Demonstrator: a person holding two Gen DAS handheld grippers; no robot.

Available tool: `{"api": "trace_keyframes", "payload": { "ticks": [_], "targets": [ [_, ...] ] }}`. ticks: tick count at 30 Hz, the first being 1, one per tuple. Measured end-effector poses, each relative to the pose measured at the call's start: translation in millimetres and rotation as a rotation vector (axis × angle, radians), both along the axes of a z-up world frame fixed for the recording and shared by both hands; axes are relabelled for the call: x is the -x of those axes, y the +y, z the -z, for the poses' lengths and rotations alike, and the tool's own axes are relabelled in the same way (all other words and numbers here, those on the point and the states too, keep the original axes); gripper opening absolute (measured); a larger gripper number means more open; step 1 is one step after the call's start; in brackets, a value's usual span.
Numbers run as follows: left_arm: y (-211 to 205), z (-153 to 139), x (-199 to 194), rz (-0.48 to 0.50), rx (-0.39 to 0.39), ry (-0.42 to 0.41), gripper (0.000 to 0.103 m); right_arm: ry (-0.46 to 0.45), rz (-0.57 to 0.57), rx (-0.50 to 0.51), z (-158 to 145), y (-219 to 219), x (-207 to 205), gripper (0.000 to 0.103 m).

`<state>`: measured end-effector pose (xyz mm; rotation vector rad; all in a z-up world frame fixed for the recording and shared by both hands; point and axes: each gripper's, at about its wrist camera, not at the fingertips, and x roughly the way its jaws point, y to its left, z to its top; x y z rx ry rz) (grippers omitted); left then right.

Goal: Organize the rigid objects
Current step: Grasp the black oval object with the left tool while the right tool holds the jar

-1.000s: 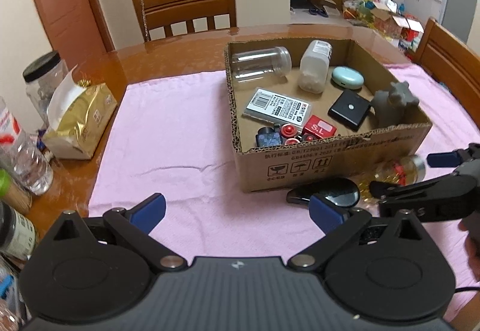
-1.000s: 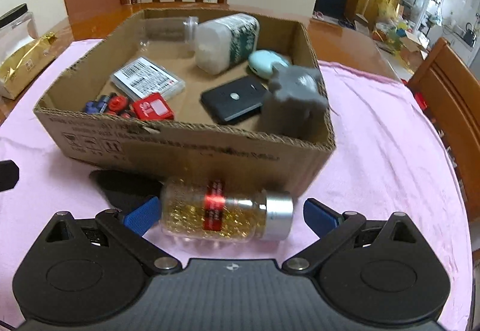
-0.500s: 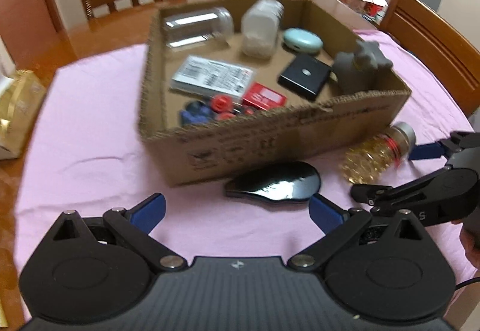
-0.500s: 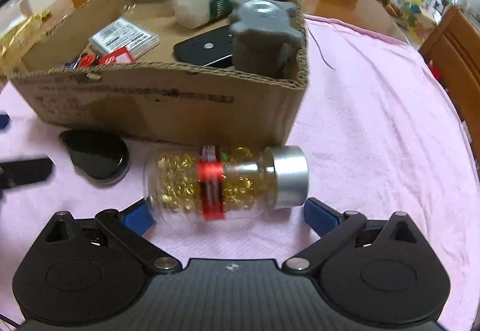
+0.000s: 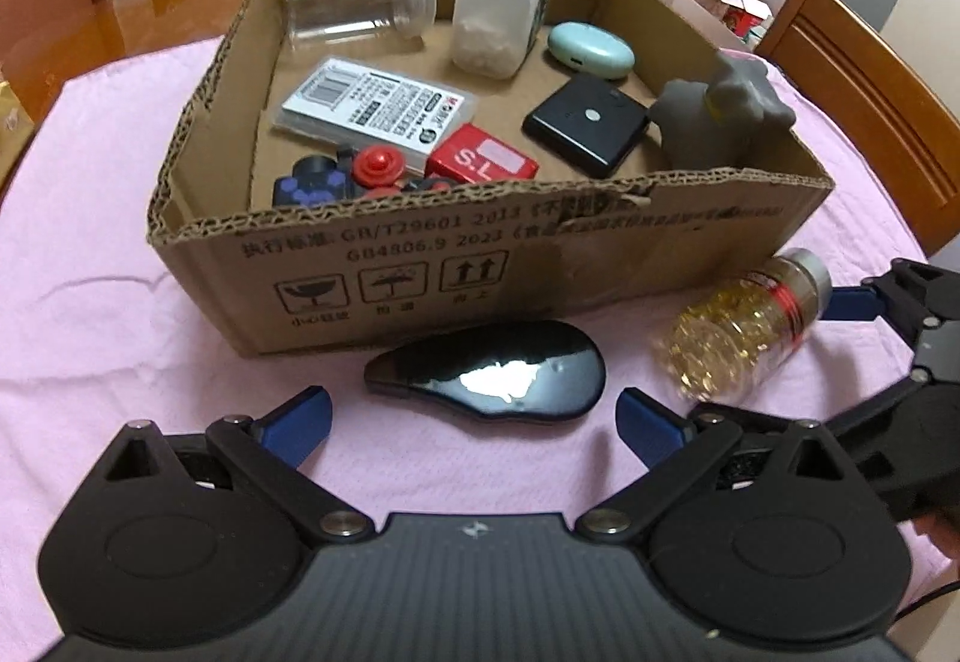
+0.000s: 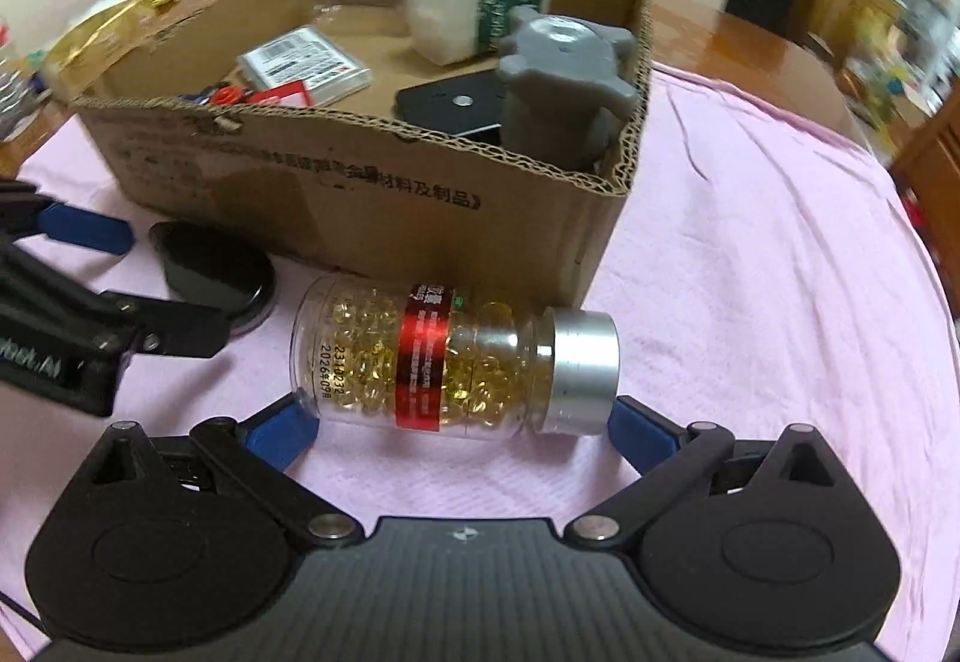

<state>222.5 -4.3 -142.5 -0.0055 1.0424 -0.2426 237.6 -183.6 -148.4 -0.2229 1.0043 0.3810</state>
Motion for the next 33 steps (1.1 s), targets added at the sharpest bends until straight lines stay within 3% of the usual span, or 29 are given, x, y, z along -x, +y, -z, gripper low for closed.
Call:
{"api": "trace_keyframes", "payload": {
  "ticks": [10, 21, 33],
  "targets": [
    [-25, 7, -9, -0.021, -0.122, -0.022, 0.100, -0.041, -0.034, -0.018, 2, -3, 4, 0.103],
    [2, 6, -2, -0.085, -0.126, -0.013, 0.101, -0.042, -0.039, -0.020, 1, -5, 4, 0.103],
    [-1, 8, -2, -0.034, -0.120, -0.066, 0.101, -0.036, -0.034, -0.017, 0, -3, 4, 0.103]
  ]
}}
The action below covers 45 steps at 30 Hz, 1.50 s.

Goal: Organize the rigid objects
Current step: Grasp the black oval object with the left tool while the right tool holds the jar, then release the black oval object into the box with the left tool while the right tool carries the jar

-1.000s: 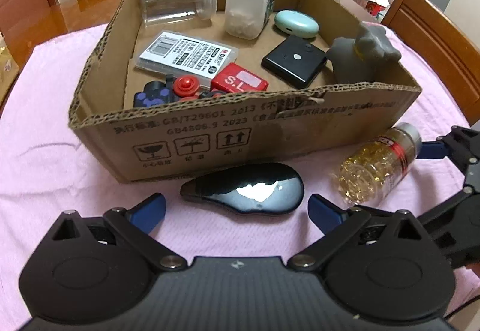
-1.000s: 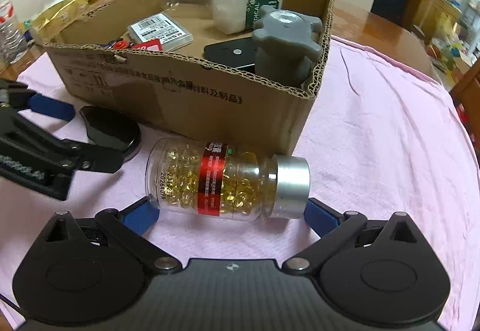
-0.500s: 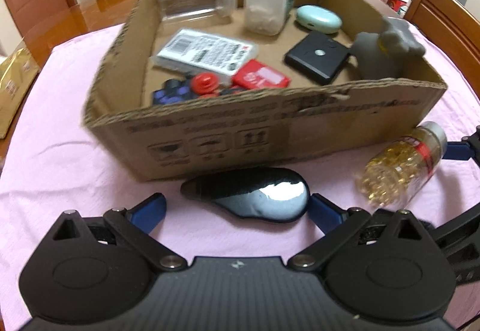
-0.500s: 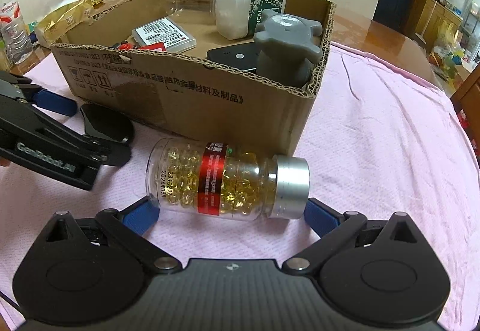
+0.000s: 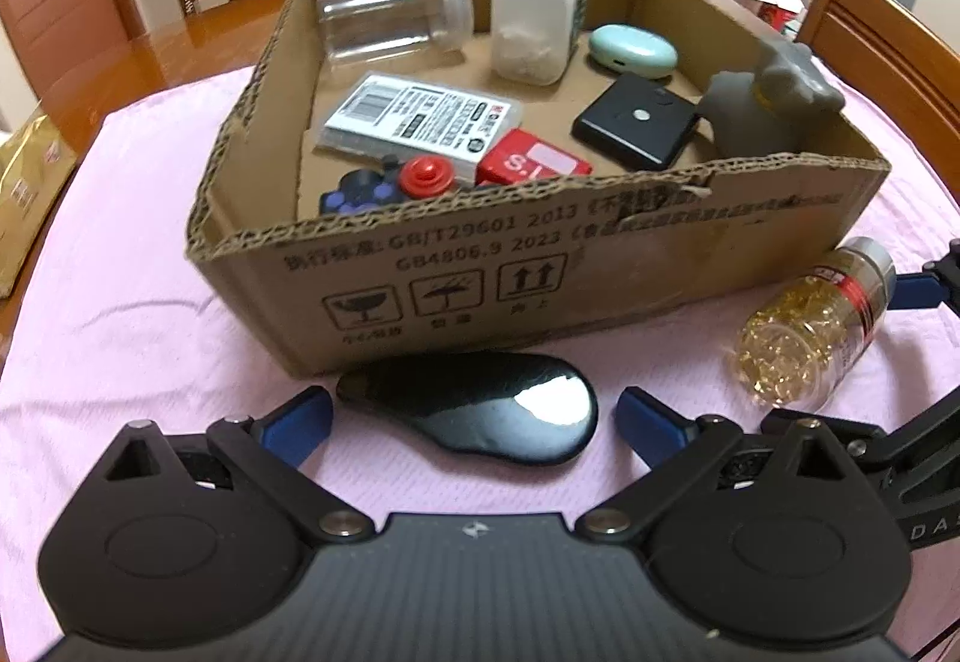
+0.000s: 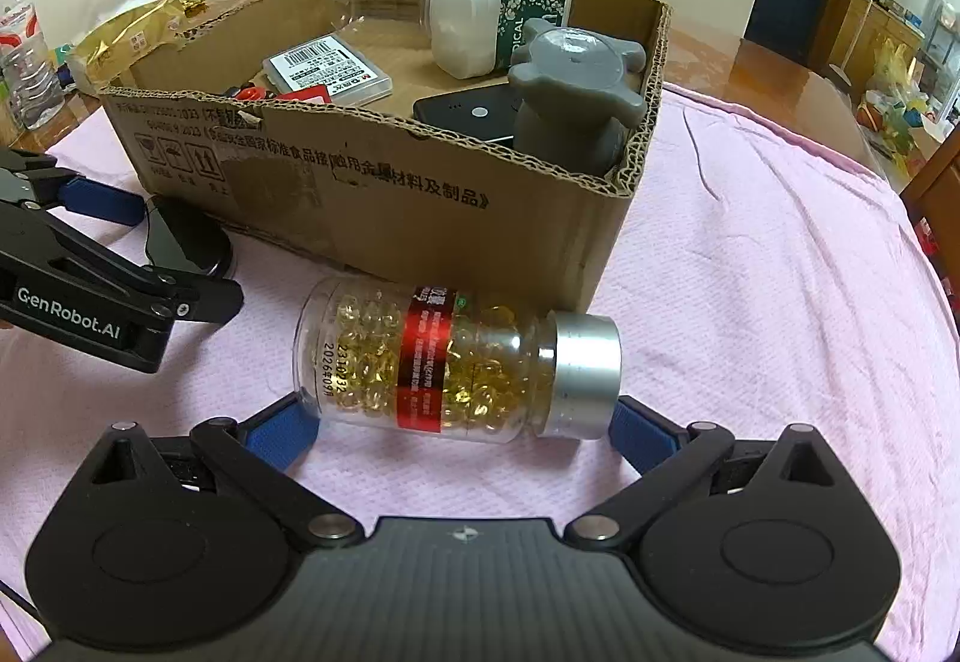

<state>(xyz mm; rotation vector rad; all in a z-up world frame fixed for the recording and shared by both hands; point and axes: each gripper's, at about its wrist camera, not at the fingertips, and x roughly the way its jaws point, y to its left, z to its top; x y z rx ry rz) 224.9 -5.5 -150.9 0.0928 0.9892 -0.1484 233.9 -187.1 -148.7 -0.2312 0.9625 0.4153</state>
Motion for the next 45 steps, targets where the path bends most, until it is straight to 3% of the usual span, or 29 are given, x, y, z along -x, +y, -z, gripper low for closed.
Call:
{"api": "trace_keyframes", "payload": {
  "ticks": [7, 10, 17, 27, 36, 45],
  "targets": [
    [4, 1, -1, 0.076, 0.004, -0.017, 0.099, 0.020, 0.012, 0.007, -1, 3, -3, 0.103],
    [4, 0, -1, 0.067, 0.007, -0.013, 0.090, 0.032, 0.031, 0.000, -3, 6, -4, 0.103],
    [5, -3, -2, 0.064, 0.006, -0.004, 0.089, -0.003, 0.083, -0.013, -12, 14, -6, 0.103],
    [15, -12, 1, 0.067, 0.002, 0.026, 0.089, 0.049, 0.158, 0.007, -17, 19, -13, 0.096],
    [28, -53, 15, 0.116, -0.012, 0.043, 0.089, 0.096, 0.007, -0.049, -51, 15, -1, 0.096],
    [37, -111, 12, 0.124, -0.023, -0.027, 0.089, -0.010, -0.136, -0.078, -118, 17, -3, 0.096]
  ]
}}
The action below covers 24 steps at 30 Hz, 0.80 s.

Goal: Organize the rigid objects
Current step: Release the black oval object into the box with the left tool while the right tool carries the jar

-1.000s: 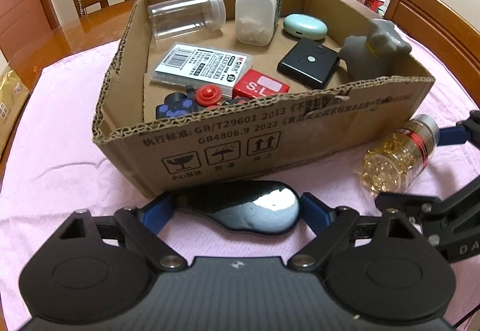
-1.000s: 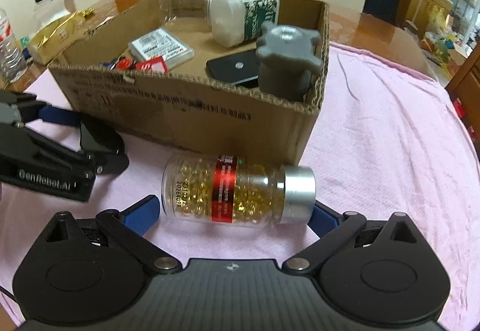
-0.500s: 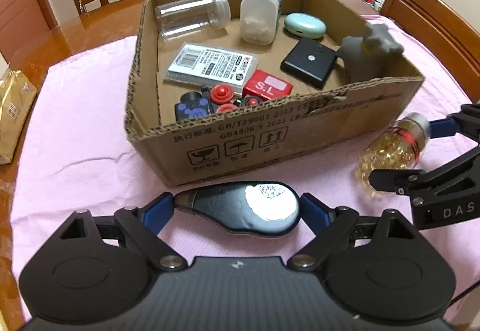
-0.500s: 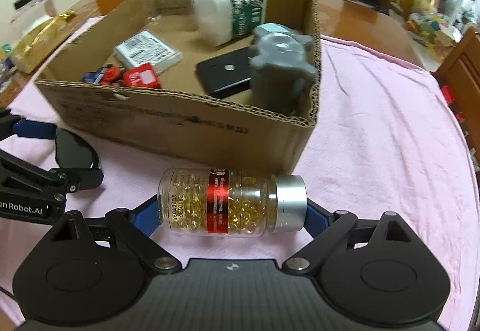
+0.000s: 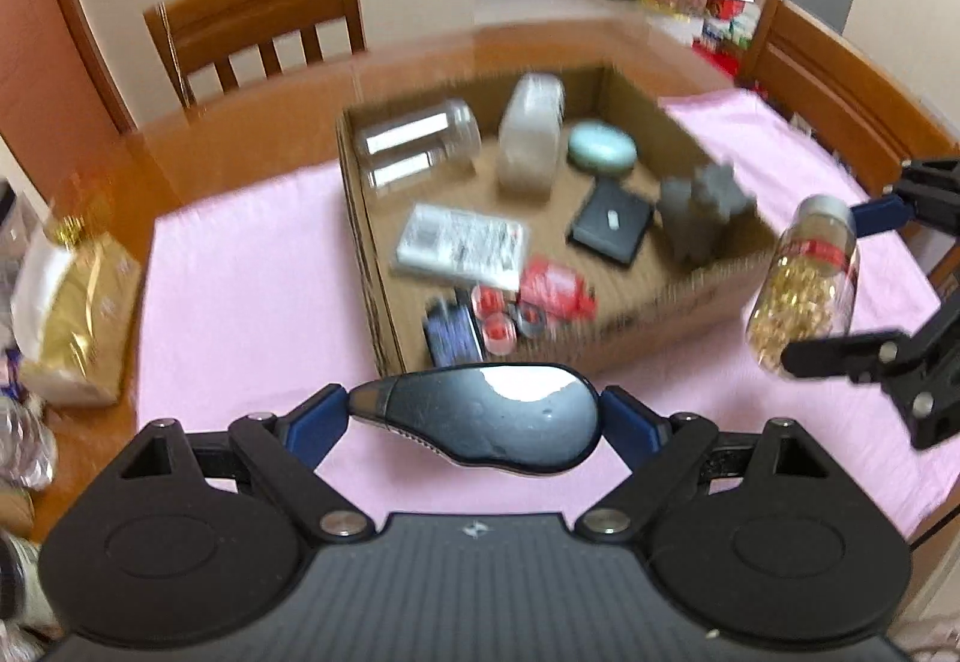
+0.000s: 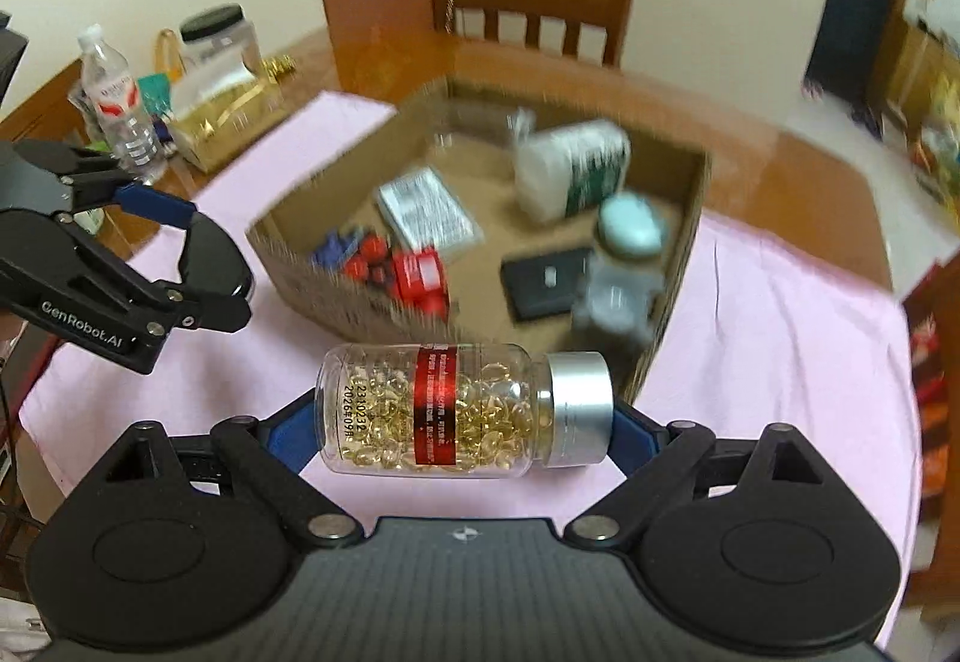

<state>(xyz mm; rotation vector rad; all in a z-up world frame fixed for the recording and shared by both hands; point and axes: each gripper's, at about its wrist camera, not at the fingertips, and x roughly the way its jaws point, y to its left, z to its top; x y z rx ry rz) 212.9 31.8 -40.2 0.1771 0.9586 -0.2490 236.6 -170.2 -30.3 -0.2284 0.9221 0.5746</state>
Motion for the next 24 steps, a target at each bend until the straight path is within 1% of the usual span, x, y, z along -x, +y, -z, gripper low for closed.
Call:
{"api": "trace_keyframes", "payload": {
  "ticks": [4, 7, 9, 14, 16, 18, 20, 24],
  "targets": [
    [-4, -17, -24, 0.000, 0.014, -0.052, 0.089, -0.043, -0.018, -0.012, -12, 8, -11, 0.096],
    [-10, -23, -44, 0.008, 0.030, -0.093, 0.089, -0.058, -0.029, -0.020, -14, 13, -20, 0.096],
    [-16, -21, -59, 0.015, 0.035, -0.107, 0.089, -0.058, -0.031, -0.023, -14, 16, -25, 0.096],
    [-31, -3, -99, 0.015, 0.028, -0.095, 0.089, -0.032, -0.020, -0.031, -4, 24, -37, 0.096],
    [-36, 1, -109, 0.009, 0.018, -0.097, 0.090, -0.020, -0.006, -0.038, 1, 26, -40, 0.096],
    [-40, 6, -119, 0.001, 0.007, -0.120, 0.091, -0.012, 0.006, -0.040, 4, 27, -42, 0.096],
    [-41, 7, -123, -0.011, 0.013, -0.143, 0.094, -0.003, 0.012, -0.041, 6, 28, -43, 0.096],
    [-35, 4, -130, -0.054, 0.029, -0.147, 0.094, 0.004, 0.012, -0.035, 10, 30, -47, 0.096]
  ]
}}
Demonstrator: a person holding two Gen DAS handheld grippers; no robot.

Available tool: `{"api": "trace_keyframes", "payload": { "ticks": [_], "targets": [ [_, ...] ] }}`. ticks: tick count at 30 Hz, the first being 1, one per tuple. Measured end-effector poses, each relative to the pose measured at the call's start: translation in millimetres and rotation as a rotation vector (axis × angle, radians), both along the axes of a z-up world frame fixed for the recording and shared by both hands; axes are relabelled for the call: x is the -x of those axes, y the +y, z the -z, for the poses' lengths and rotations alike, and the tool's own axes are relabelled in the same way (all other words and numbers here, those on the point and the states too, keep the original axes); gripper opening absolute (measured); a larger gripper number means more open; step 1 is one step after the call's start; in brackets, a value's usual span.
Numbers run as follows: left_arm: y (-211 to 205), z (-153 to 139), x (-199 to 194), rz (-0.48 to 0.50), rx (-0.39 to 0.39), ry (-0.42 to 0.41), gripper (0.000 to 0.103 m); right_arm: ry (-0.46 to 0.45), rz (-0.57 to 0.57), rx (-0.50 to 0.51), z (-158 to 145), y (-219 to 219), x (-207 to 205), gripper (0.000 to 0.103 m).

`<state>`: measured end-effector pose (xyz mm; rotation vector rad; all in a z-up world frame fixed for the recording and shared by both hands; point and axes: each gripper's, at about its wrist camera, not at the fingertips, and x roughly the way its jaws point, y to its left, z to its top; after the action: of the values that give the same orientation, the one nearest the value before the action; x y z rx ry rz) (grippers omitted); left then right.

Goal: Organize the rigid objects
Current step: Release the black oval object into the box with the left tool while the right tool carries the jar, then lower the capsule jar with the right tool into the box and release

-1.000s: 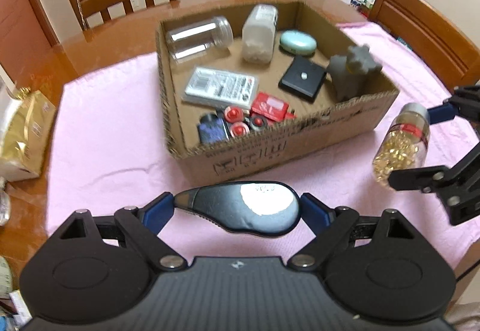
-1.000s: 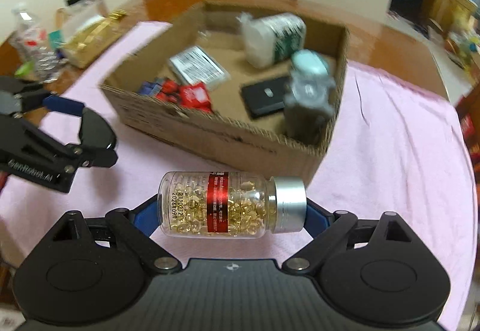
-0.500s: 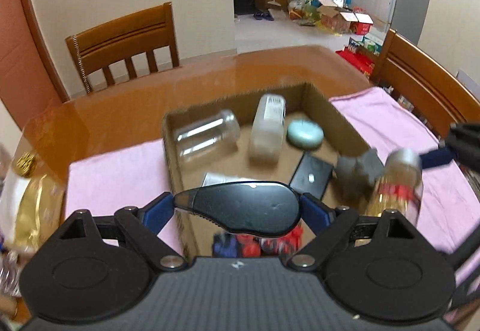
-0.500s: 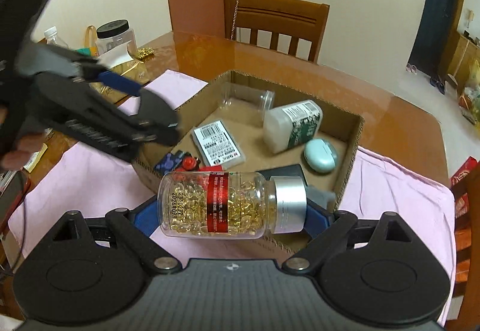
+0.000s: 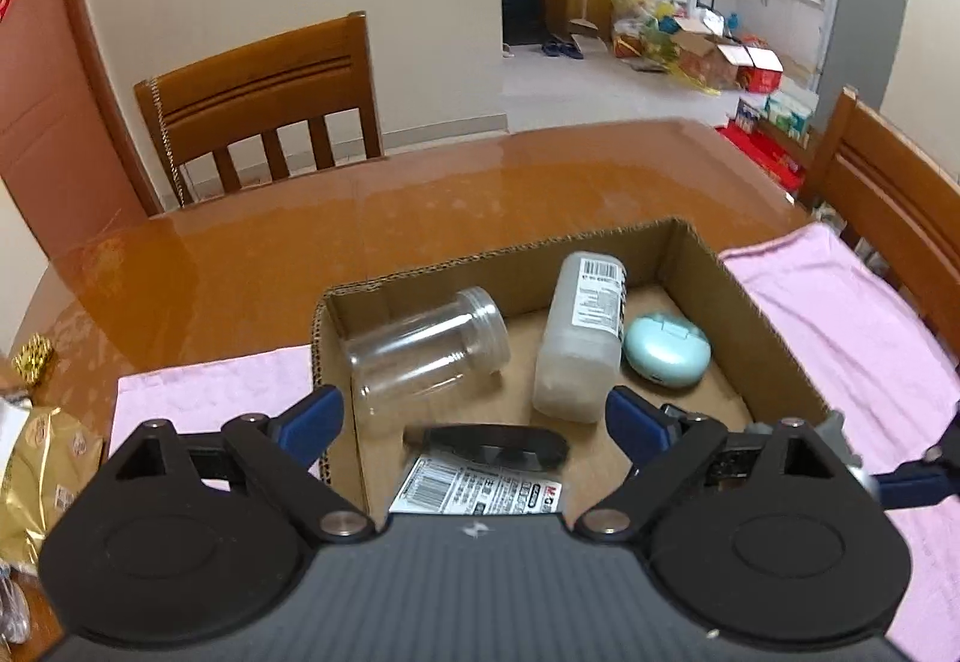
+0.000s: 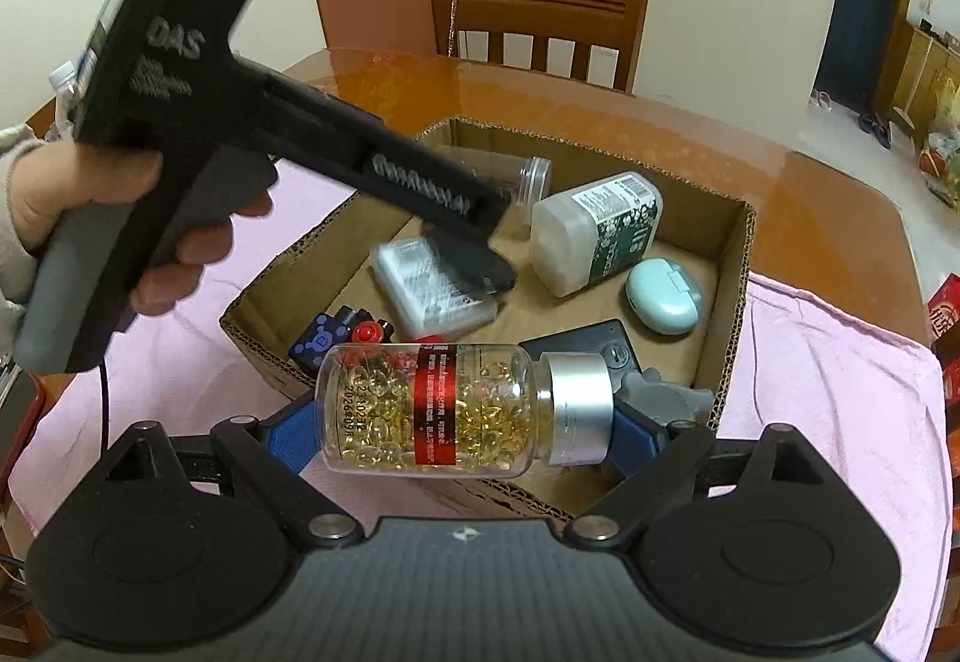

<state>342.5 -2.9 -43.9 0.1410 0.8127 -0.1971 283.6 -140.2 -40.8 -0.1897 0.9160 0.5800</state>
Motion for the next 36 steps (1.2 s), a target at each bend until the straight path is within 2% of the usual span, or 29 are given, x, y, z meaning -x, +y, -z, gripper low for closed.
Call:
{"api": "trace_keyframes", "payload": {
  "ticks": [4, 8, 10, 12, 17, 21, 26, 31, 36],
  "targets": [
    [11, -11, 10, -0.019, 0.043, -0.013, 0.098, -0.014, -0.018, 0.032, 4, 5, -8, 0.096],
    [16, -20, 25, -0.023, 0.013, -0.050, 0.100, -0.066, -0.054, 0.097, 7, 13, -15, 0.097],
    [18, -23, 33, -0.030, -0.002, -0.059, 0.100, -0.103, -0.072, 0.132, 7, 17, -18, 0.103],
    [19, -25, 42, -0.036, -0.006, -0.062, 0.100, -0.125, -0.075, 0.156, 6, 21, -18, 0.103],
    [24, -31, 64, -0.070, -0.018, -0.070, 0.100, -0.088, -0.033, 0.166, -1, 22, -18, 0.103],
    [29, -35, 82, -0.102, -0.026, -0.045, 0.100, -0.040, 0.035, 0.192, -10, 18, -12, 0.103],
    [33, -39, 103, -0.178, -0.034, 0.025, 0.100, 0.033, 0.186, 0.229, -19, 4, -2, 0.103],
    [36, -38, 115, -0.217, 0.009, 0.121, 0.100, 0.055, 0.321, 0.205, -32, -15, 16, 0.103],
    [33, -41, 125, -0.226, 0.018, 0.143, 0.100, 0.062, 0.404, 0.158, -47, -26, 27, 0.103]
  ]
}}
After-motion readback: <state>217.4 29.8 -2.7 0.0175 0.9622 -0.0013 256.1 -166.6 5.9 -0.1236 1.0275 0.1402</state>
